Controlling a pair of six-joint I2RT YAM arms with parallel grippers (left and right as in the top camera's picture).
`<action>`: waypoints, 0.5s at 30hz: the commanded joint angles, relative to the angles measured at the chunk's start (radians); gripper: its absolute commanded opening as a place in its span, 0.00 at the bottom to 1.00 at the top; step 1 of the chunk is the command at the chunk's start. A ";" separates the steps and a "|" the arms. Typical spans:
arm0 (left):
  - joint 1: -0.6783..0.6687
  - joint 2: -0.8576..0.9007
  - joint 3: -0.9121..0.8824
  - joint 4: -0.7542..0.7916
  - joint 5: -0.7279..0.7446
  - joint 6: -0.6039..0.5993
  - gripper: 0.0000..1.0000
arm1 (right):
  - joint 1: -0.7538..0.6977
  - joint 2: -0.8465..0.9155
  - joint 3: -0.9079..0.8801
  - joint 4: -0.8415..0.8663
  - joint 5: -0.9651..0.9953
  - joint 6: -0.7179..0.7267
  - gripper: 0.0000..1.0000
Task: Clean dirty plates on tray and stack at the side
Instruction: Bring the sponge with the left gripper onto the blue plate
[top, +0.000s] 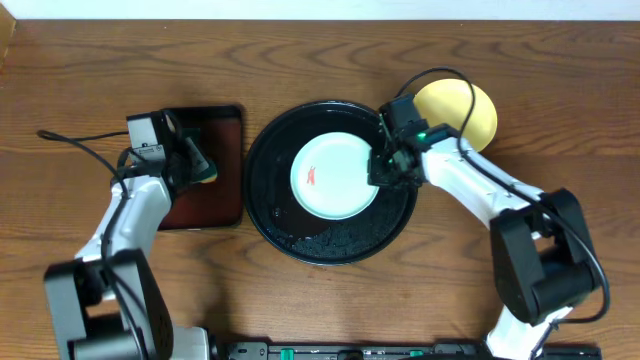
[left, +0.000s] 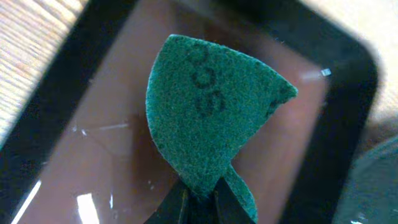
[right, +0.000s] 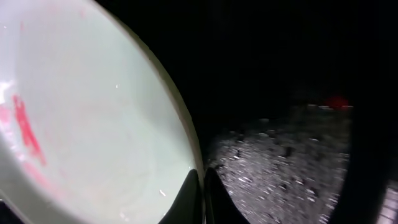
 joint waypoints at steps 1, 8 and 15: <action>0.003 0.093 -0.004 0.017 -0.002 0.016 0.08 | 0.014 0.008 0.010 0.006 -0.020 0.008 0.01; 0.003 0.159 -0.004 0.040 -0.002 0.017 0.08 | 0.014 0.007 0.010 -0.004 -0.043 0.006 0.01; 0.003 0.040 0.018 0.019 -0.002 0.017 0.07 | 0.022 0.008 0.010 -0.005 -0.022 -0.066 0.01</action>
